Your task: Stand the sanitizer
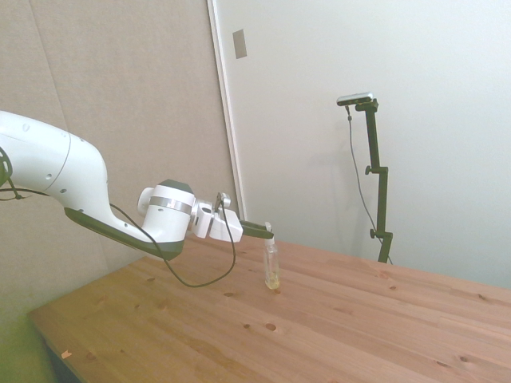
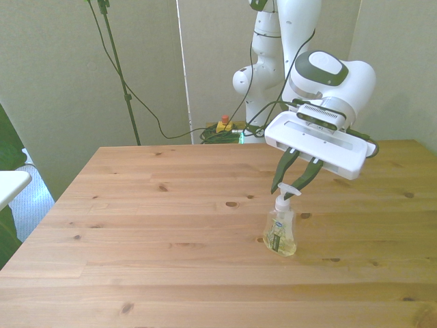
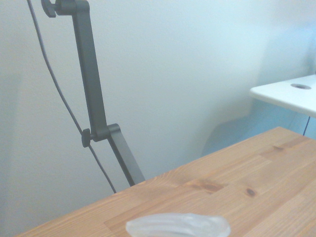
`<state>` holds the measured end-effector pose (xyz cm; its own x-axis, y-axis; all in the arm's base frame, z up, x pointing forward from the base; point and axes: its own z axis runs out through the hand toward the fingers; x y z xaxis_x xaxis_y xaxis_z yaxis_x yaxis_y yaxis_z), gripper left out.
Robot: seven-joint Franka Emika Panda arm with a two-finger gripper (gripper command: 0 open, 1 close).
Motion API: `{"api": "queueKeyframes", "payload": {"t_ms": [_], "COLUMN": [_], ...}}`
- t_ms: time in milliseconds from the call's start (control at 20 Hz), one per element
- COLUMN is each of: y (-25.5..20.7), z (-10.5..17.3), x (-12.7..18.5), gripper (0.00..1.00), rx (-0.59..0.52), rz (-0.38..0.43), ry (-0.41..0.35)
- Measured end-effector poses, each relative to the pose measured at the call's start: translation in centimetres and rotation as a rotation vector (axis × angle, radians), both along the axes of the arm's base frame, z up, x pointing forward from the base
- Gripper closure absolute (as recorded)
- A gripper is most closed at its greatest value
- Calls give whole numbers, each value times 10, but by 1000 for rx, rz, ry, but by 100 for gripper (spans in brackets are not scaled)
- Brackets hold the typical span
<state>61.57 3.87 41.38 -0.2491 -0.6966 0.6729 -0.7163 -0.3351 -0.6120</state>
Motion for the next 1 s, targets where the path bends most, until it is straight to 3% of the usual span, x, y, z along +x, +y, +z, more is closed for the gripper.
{"api": "queueKeyframes", "payload": {"t_ms": [200, 350, 650, 1000], "y": [2, 6, 10, 13], "z": [2, -16, -23, -11], "x": [-3, -9, -13, -47], "gripper": [0, 0, 0, 0], "rx": [30, 43, 58, 202], "rz": [9, 16, 36, 180], "ry": [6, 43, 74, 279]}}
